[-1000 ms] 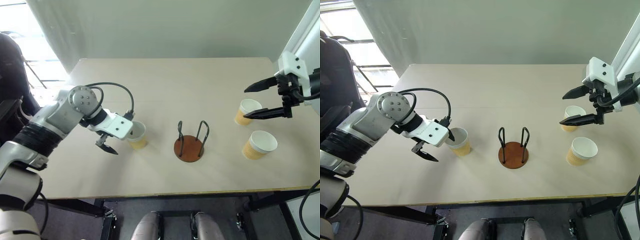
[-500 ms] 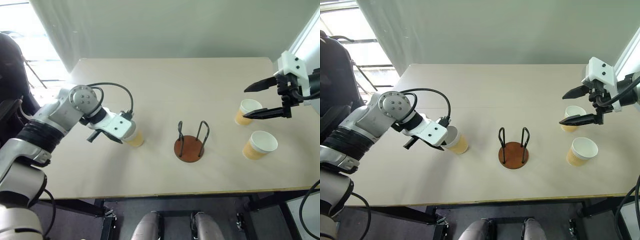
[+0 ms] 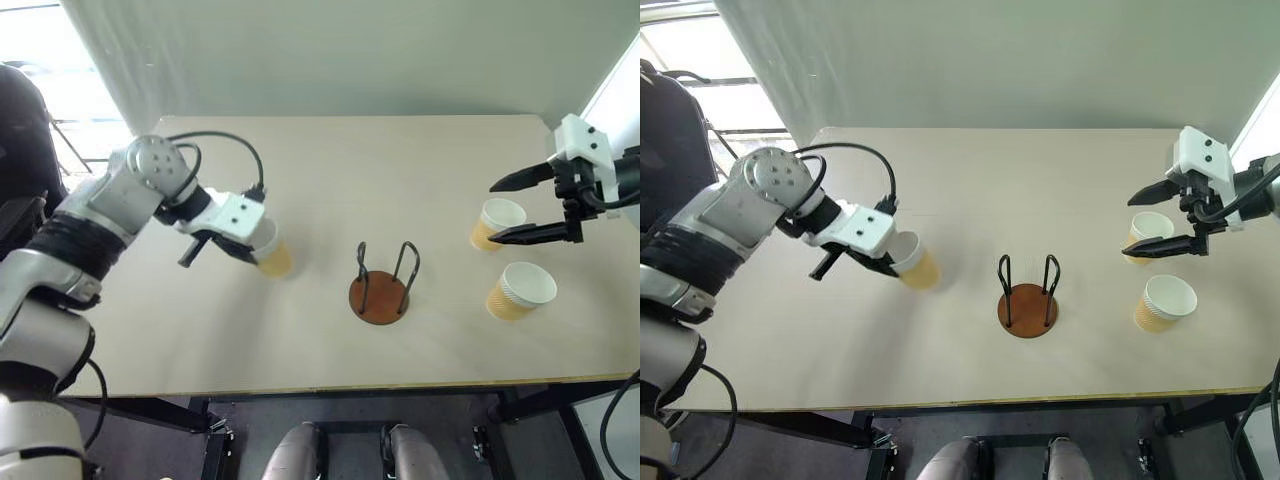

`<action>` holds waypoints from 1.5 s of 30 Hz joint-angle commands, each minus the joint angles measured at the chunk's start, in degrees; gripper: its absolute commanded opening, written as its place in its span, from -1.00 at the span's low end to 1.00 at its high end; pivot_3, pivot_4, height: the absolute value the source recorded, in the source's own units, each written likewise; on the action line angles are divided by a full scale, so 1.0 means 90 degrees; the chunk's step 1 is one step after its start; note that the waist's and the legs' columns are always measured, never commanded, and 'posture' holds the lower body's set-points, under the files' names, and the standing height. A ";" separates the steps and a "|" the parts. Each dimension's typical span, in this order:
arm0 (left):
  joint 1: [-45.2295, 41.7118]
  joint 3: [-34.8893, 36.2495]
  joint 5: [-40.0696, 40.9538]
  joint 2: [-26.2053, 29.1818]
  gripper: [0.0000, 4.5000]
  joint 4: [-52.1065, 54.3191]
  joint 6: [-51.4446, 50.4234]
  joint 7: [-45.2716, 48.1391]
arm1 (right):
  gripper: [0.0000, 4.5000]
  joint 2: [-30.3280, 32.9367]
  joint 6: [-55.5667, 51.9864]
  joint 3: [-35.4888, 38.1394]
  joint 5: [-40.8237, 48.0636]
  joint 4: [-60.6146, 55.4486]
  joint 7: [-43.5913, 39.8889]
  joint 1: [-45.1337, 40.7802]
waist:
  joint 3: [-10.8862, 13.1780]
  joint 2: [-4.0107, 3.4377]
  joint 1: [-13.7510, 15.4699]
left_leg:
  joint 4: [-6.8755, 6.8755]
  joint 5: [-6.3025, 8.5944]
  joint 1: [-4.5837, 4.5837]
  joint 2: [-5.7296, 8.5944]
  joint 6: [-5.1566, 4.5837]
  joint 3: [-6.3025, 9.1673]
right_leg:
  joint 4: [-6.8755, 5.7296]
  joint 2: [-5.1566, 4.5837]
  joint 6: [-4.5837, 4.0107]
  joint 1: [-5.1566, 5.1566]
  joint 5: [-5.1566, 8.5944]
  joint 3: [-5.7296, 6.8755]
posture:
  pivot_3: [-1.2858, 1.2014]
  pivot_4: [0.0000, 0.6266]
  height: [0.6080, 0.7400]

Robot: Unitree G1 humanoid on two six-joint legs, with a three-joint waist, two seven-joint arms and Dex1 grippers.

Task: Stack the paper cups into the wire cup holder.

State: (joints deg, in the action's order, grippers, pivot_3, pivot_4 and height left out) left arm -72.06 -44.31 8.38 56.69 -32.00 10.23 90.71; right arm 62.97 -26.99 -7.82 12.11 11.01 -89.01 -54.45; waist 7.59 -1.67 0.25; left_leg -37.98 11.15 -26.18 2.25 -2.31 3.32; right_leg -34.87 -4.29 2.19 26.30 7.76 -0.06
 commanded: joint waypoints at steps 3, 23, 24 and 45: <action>-0.1063 -0.0115 0.0198 -0.0355 -0.99 -0.0953 0.0138 0.0198 | 1.00 0.0104 0.0200 0.0230 0.0040 0.0009 -0.0025 0.0125 | 0.0000 0.0000 0.0004 | 0.0000 0.0000 -0.0002 0.0000 -0.0001 0.0000 | -0.0001 0.0000 0.0006 -0.0001 0.0004 0.0000 | 0.03 -0.52 1.00; -0.2905 -0.0572 0.1624 -0.1867 -0.99 -0.1693 -0.0099 0.0198 | 1.00 0.0330 -0.0198 0.0282 0.0140 -0.0353 -0.0111 0.0456 | 0.0002 0.0002 0.0055 | -0.0021 0.0037 -0.0025 0.0001 0.0018 -0.0028 | 0.0009 -0.0006 0.0111 -0.0003 0.0051 -0.0006 | 0.03 -0.52 1.00; -0.2944 -0.0585 0.1649 -0.1922 -0.99 -0.1690 -0.0112 0.0198 | 1.00 0.0364 -0.0206 0.0280 0.0137 -0.0363 -0.0136 0.0474 | 0.0002 0.0002 0.0057 | -0.0024 0.0041 -0.0025 -0.0001 0.0019 -0.0025 | 0.0009 -0.0010 0.0120 -0.0004 0.0051 -0.0009 | 0.03 -0.52 1.00; -0.2883 -0.1161 0.2666 -0.1999 -0.99 -0.0623 -0.0523 0.0198 | 1.00 0.1065 -0.0534 0.0225 0.0364 -0.0663 -0.0388 0.0733 | 0.0004 0.0000 0.0067 | -0.0047 0.0077 0.0012 -0.0002 -0.0019 -0.0062 | 0.0004 -0.0009 0.0127 -0.0040 0.0075 -0.0021 | 0.03 -0.52 1.00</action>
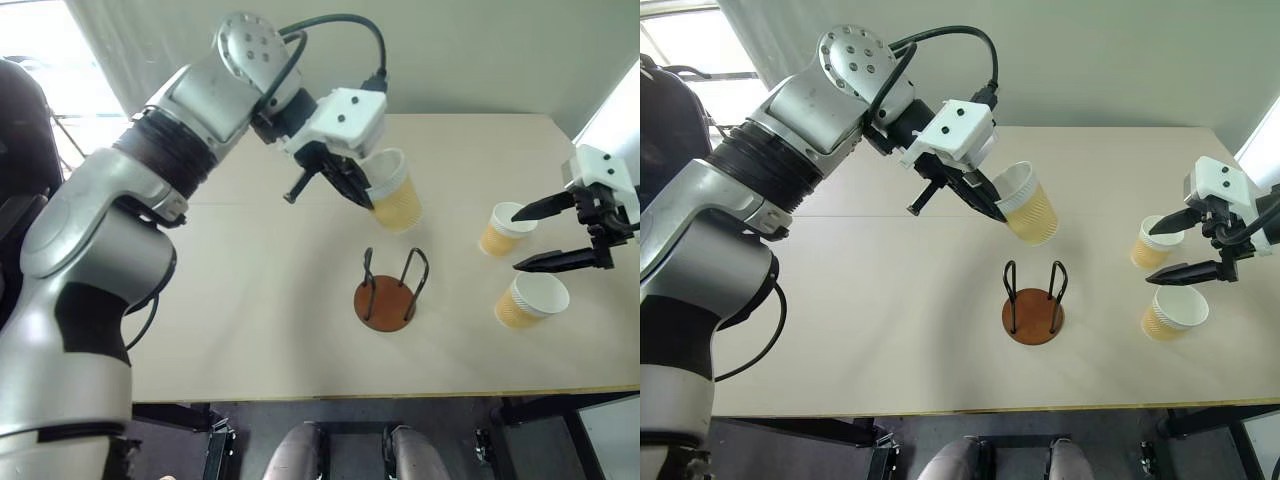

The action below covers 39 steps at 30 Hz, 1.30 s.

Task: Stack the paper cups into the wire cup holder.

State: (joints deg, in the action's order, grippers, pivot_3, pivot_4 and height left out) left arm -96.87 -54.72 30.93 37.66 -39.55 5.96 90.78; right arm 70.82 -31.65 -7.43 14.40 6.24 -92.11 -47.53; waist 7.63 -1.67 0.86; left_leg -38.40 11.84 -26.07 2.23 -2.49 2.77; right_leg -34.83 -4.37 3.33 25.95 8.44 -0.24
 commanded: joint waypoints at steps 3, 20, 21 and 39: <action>-0.0100 -0.0110 0.0210 0.0182 -0.99 0.0371 -0.0032 0.0192 | 1.00 0.0230 -0.0023 0.0160 0.0130 -0.0130 -0.0043 -0.0047 | 0.0000 -0.0001 -0.0003 | -0.0012 0.0002 0.0001 -0.0002 -0.0004 0.0004 | -0.0004 -0.0001 -0.0005 -0.0004 0.0002 -0.0002 | 0.03 -0.52 1.00; 0.0179 -0.0470 0.0274 0.0490 -0.99 0.1136 -0.0027 0.0192 | 1.00 0.0191 0.0012 -0.0075 0.0112 -0.0014 -0.0043 -0.0275 | 0.0001 -0.0004 -0.0001 | -0.0039 0.0003 0.0001 0.0001 -0.0008 0.0006 | -0.0007 0.0001 -0.0003 -0.0015 0.0001 -0.0001 | 0.03 -0.52 1.00; 0.0193 -0.0469 0.0210 0.0476 -0.99 0.1094 0.0034 0.0192 | 1.00 0.0184 0.0017 -0.0081 0.0106 -0.0006 -0.0043 -0.0281 | 0.0001 -0.0004 0.0004 | -0.0039 0.0003 0.0002 0.0002 -0.0008 0.0005 | -0.0006 0.0002 -0.0004 -0.0016 0.0001 0.0001 | 0.03 -0.52 1.00; 0.0268 -0.0362 -0.0063 0.0279 -0.99 0.0851 0.0275 0.0192 | 1.00 0.0162 0.0059 -0.0002 0.0016 0.0019 -0.0042 -0.0257 | 0.0001 -0.0005 0.0004 | -0.0046 0.0005 0.0001 0.0000 -0.0009 0.0008 | -0.0005 -0.0003 -0.0002 -0.0019 0.0001 -0.0002 | 0.03 -0.52 1.00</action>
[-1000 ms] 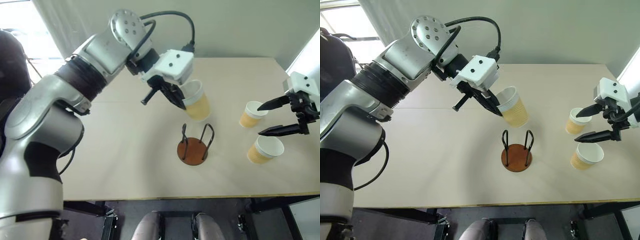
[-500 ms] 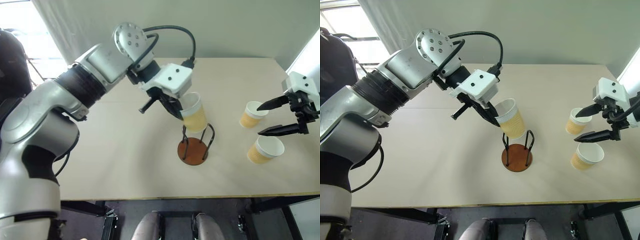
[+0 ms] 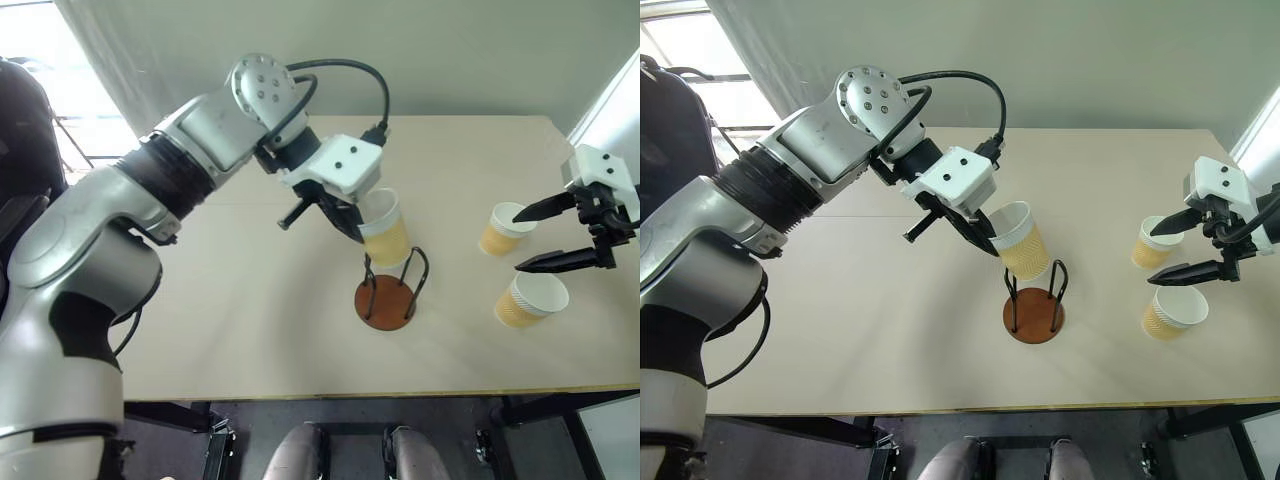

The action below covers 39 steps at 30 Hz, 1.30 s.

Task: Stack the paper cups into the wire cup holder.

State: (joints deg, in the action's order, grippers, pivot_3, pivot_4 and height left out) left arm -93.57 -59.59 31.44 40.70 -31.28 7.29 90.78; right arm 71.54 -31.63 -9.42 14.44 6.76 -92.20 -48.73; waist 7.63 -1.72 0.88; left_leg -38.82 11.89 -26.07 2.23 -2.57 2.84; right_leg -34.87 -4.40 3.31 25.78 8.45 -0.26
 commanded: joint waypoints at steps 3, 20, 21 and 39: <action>-0.0126 0.0144 -0.0085 -0.0067 -0.81 -0.0074 0.0102 0.0191 | 1.00 0.0065 0.0055 0.0212 -0.0010 -0.0037 -0.0031 -0.0127 | 0.0000 0.0000 -0.0002 | -0.0001 0.0001 -0.0001 0.0001 -0.0002 0.0002 | 0.0001 -0.0001 0.0000 -0.0001 0.0000 -0.0001 | 0.03 -0.52 1.00; -0.0059 0.2016 0.0478 -0.1034 0.98 -0.0922 -0.1224 0.0178 | 1.00 -0.0058 0.0176 0.0193 -0.0166 -0.0017 0.0101 -0.0021 | 0.0001 0.0001 0.0029 | -0.0005 0.0001 -0.0001 0.0003 -0.0002 0.0000 | 0.0005 -0.0001 0.0004 -0.0007 -0.0002 0.0002 | 0.03 -0.52 1.00; 0.0004 0.2409 0.0507 -0.1142 0.98 -0.1078 -0.1383 0.0147 | 1.00 -0.0091 0.0231 0.0198 -0.0209 0.0015 0.0165 -0.0011 | 0.0001 0.0001 0.0031 | -0.0006 0.0001 -0.0002 0.0004 -0.0002 -0.0002 | 0.0005 0.0000 0.0004 -0.0007 -0.0001 0.0001 | 0.03 -0.52 1.00; 0.1532 0.5365 -0.0384 -0.1139 0.98 -0.0545 -0.3122 -0.0725 | 1.00 -0.1159 0.1469 -0.0167 -0.1292 0.1658 0.0878 -0.0849 | -0.0002 -0.0009 0.0010 | -0.0014 -0.0005 0.0006 0.0001 0.0000 0.0001 | -0.0001 0.0004 0.0022 -0.0008 -0.0015 -0.0001 | 0.03 -0.52 1.00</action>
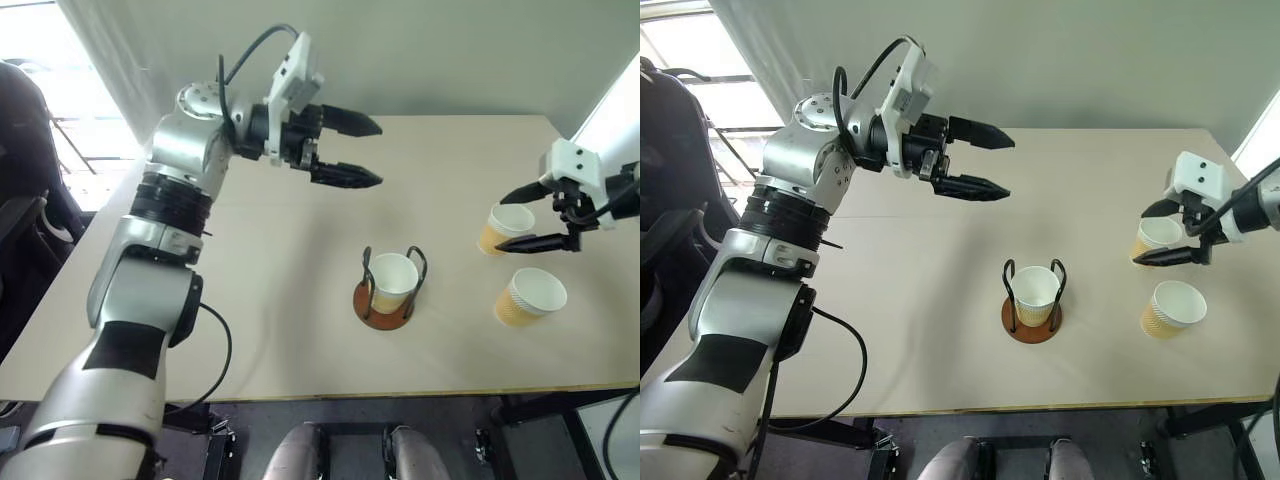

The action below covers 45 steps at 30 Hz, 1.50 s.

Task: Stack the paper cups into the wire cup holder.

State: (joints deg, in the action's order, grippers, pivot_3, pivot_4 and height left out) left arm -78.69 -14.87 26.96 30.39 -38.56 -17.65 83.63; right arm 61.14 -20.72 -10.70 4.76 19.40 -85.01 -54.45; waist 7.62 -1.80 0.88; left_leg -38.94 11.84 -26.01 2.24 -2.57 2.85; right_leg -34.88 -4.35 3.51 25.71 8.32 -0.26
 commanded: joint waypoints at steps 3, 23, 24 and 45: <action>-0.0065 0.0602 0.0207 0.0048 0.98 0.0415 -0.0670 0.0307 | 1.00 -0.0127 0.0650 -0.0187 -0.0561 0.0763 0.0144 -0.0405 | 0.0000 0.0000 0.0014 | 0.0001 0.0002 0.0001 0.0000 -0.0003 -0.0006 | 0.0003 -0.0002 -0.0018 -0.0001 0.0000 0.0000 | 0.03 -0.52 1.00; 0.1359 0.1252 -0.0208 0.0199 0.98 0.1350 -0.0257 0.0176 | 1.00 -0.0787 0.3043 -0.0712 -0.2302 0.3698 0.0916 -0.1556 | 0.0001 -0.0003 -0.0051 | 0.0014 0.0007 0.0021 -0.0008 -0.0037 -0.0001 | -0.0004 -0.0002 -0.0068 0.0008 -0.0044 0.0010 | 0.03 -0.52 1.00; 0.1419 0.1240 -0.0253 0.0196 0.98 0.1323 -0.0199 0.0156 | 1.00 -0.0812 0.3103 -0.0726 -0.2356 0.3756 0.0935 -0.1581 | 0.0000 -0.0003 -0.0051 | 0.0014 0.0006 0.0024 -0.0008 -0.0036 -0.0001 | -0.0004 -0.0003 -0.0072 0.0007 -0.0046 0.0010 | 0.03 -0.52 1.00; 0.1582 0.1058 -0.0766 0.0364 0.98 0.1235 0.0357 0.0444 | 1.00 -0.1084 0.4104 -0.1187 -0.3381 0.4687 0.1451 -0.1905 | 0.0001 -0.0003 -0.0047 | 0.0039 0.0013 0.0019 -0.0008 -0.0013 0.0007 | -0.0001 -0.0004 -0.0093 0.0023 -0.0066 0.0015 | 0.03 -0.52 1.00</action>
State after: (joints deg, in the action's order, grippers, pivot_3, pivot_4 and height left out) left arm -62.92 -6.80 19.89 33.47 -28.44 -14.28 88.00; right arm 50.98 15.20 -21.16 -24.93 61.44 -72.96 -69.24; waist 7.63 -1.83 0.46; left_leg -38.58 11.96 -25.84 2.17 -2.68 2.91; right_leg -34.89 -4.40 2.67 25.92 7.72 -0.13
